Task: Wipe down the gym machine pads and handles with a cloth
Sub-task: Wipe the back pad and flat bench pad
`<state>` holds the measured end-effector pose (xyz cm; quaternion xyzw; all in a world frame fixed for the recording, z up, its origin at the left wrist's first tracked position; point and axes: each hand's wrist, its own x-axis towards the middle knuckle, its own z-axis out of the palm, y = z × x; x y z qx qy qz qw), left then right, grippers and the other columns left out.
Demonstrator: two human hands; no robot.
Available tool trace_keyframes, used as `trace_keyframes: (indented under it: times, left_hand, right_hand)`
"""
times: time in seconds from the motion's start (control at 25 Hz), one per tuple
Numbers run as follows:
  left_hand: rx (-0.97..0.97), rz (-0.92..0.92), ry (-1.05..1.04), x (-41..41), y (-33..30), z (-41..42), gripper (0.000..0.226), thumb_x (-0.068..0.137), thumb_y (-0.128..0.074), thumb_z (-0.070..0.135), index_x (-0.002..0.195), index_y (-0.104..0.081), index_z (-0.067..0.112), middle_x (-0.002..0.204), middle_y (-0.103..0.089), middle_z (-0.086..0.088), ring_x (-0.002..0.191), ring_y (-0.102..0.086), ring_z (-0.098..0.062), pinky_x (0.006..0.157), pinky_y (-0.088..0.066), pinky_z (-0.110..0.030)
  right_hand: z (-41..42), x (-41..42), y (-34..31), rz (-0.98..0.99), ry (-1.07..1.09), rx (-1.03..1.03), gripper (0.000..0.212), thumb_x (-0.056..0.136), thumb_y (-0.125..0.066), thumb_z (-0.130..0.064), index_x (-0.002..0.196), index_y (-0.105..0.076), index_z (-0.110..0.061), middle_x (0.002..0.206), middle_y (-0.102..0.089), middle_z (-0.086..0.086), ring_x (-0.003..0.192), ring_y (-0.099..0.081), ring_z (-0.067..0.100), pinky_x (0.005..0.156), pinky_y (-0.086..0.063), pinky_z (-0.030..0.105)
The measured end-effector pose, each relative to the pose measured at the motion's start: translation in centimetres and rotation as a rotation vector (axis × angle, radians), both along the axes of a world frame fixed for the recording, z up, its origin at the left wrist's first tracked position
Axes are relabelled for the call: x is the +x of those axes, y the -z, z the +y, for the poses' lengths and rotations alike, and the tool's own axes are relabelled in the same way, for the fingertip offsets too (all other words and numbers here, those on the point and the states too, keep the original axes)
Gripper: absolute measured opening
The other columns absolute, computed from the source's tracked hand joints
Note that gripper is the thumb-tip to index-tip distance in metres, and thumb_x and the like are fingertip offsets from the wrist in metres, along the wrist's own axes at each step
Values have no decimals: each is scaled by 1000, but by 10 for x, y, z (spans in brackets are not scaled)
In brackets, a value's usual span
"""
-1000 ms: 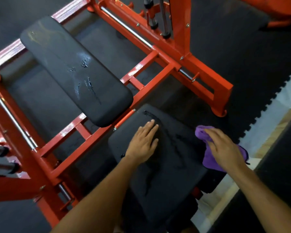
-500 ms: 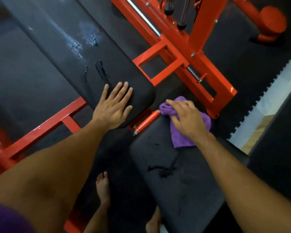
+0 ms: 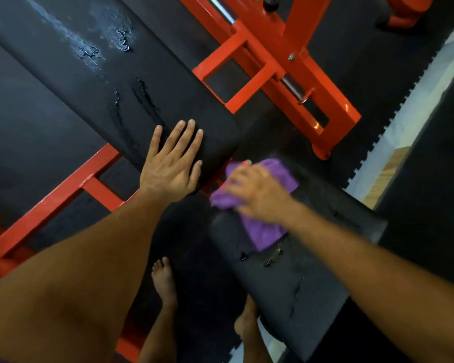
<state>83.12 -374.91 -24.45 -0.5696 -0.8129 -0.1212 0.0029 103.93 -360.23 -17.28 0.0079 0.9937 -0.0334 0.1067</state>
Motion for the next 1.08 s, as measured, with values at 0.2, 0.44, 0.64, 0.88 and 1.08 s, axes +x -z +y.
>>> trace_keyframes:
  times: [0.2, 0.44, 0.64, 0.88, 1.08]
  left_hand:
    - [-35, -16, 3, 2, -2, 0, 65, 105, -34, 43, 163, -25, 16, 172, -17, -8, 159, -11, -24, 126, -8, -59]
    - [-78, -10, 5, 0, -5, 2, 66, 104, -34, 44, 164, -22, 17, 172, -14, -8, 159, -11, -25, 126, -8, -59]
    - [-173, -30, 10, 3, -12, 8, 68, 102, -33, 44, 164, -20, 20, 172, -12, -7, 159, -9, -26, 125, -2, -58]
    - [-664, -81, 10, 5, -64, 35, 80, 104, -46, 42, 165, -5, 11, 173, 4, -12, 159, 2, -31, 124, -9, -65]
    - [-454, 156, 788, 90, -97, 87, 75, 101, -51, 42, 164, -20, 18, 172, -11, -8, 159, -10, -25, 123, -12, -64]
  right_hand:
    - [43, -1, -2, 71, 523, 30, 35, 81, -55, -33, 111, -67, -19, 114, -62, 6, 105, -56, 34, 91, -48, 51]
    - [-97, 16, -9, 7, 162, -230, 38, 80, -61, -38, 115, -69, -26, 125, -64, -3, 123, -52, 25, 115, -31, 54]
    - [-93, 26, -36, 30, 342, -311, 33, 82, -67, -30, 115, -67, -27, 119, -62, -3, 113, -54, 24, 89, -46, 46]
    - [-185, 139, -54, 561, 1357, -514, 28, 90, -58, -24, 117, -64, -19, 115, -61, -1, 103, -59, 24, 89, -48, 33]
    - [-277, 126, -34, 1285, 2947, -1137, 21, 104, -50, -24, 120, -58, -12, 118, -64, 13, 115, -61, 33, 104, -48, 49]
